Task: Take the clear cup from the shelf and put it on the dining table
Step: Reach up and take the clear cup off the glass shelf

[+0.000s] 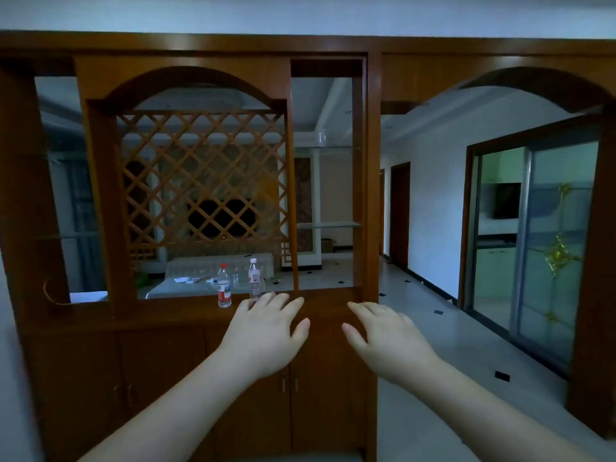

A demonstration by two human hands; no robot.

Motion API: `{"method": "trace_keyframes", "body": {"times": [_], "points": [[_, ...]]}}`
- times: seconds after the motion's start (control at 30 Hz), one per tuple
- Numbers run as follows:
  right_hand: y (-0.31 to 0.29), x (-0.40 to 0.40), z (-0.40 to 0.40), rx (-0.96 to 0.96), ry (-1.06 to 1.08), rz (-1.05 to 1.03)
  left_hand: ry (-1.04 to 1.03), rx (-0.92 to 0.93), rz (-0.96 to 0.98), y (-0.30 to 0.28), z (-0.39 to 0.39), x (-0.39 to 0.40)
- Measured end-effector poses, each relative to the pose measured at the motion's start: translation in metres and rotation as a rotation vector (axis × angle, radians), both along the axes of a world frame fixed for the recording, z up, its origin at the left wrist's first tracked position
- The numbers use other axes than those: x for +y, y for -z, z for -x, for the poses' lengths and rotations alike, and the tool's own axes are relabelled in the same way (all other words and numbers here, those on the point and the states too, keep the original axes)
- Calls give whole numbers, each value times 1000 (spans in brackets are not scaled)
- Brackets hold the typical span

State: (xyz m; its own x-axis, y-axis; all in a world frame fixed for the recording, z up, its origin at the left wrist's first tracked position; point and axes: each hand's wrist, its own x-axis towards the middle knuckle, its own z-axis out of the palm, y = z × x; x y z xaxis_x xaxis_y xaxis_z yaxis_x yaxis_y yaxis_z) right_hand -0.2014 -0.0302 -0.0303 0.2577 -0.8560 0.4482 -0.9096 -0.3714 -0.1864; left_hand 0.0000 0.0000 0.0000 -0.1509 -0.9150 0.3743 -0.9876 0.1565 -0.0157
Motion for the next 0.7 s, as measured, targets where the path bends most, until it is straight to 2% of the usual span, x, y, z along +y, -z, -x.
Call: {"method": "trace_keyframes", "body": {"times": [0.37,0.57,0.7], "points": [[13,-93,45,93,38,6,73,-51,77,14,49,-101],[10,-167,81,131,21,-22,92,-130,-62,13,81,-173],[9,-214,90,124,23,4,63,-105,-10,12,88,-216]]}}
